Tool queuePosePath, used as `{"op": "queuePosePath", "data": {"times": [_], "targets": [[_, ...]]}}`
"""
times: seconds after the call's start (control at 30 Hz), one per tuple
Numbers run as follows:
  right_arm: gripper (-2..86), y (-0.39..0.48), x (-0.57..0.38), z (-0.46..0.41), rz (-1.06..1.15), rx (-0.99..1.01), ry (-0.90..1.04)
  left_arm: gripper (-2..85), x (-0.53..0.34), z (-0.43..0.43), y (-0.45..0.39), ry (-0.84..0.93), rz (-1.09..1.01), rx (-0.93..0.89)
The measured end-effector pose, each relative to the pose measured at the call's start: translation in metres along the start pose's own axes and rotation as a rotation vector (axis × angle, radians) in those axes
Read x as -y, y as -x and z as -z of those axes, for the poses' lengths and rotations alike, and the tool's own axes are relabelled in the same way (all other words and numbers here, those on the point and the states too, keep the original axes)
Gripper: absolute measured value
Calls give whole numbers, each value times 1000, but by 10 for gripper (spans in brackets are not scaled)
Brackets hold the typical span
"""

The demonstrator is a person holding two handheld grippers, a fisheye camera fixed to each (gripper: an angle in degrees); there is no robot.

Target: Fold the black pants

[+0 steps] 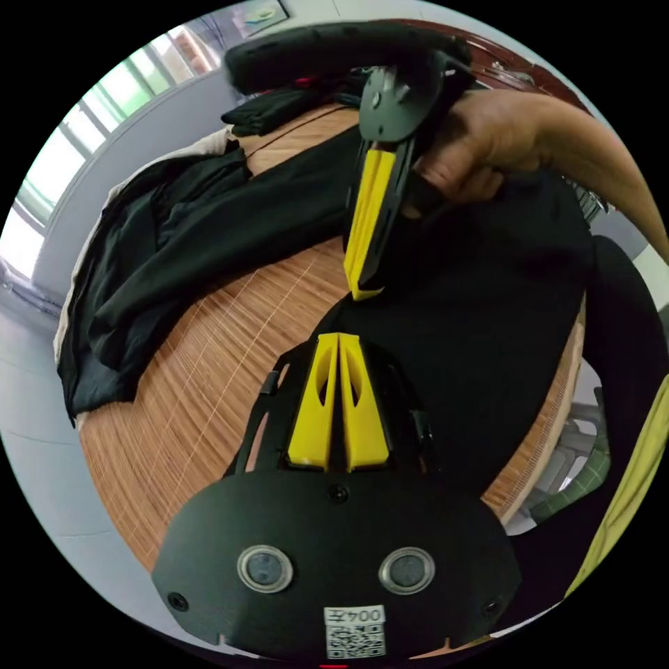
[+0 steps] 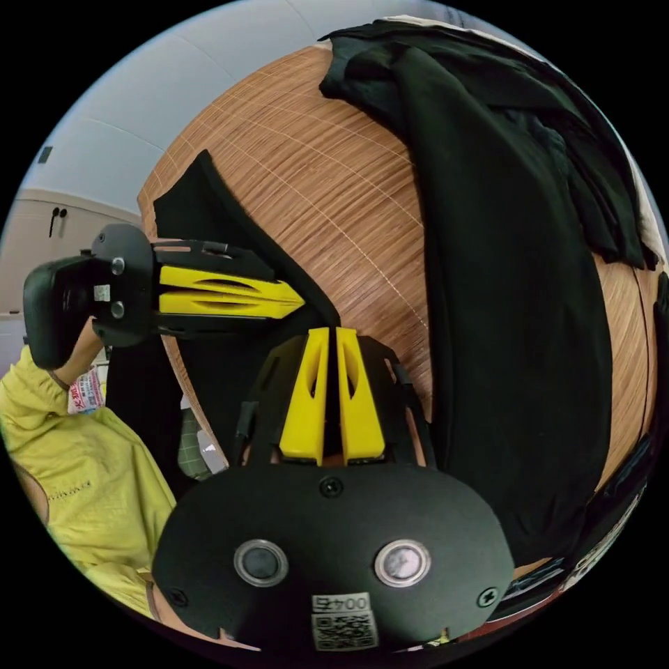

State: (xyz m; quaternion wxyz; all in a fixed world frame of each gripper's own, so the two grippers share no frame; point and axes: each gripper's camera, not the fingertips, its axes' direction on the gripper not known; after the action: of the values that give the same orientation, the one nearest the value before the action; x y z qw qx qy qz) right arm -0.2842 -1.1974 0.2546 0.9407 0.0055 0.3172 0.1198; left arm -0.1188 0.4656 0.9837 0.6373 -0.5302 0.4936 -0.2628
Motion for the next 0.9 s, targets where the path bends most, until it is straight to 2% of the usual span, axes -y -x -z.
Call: {"op": "queuePosePath", "data": {"times": [0.13,0.23,0.3,0.47,0.57,0.7,0.9], "targets": [[58,27,-28,14,-31,-89,-60,1,22,-20,41,5,203,-186],[60,81,-76,36,-1,-55,-232,1,29,-37,65,11,301,-307],[60,129,-107,34,55,-63,-284,1,37,-43,69,29,299,-307],[64,265,-165,-22,178,-384,-271,1,60,-58,72,82,294,-260],[61,298,-175,-42,194,-553,-263,0,68,-67,75,108,295,-250],[51,313,-172,-49,215,-637,-232,0,70,-79,80,117,304,-252],[64,338,-166,-64,360,-731,-138,0,58,-98,91,102,340,-297]]}}
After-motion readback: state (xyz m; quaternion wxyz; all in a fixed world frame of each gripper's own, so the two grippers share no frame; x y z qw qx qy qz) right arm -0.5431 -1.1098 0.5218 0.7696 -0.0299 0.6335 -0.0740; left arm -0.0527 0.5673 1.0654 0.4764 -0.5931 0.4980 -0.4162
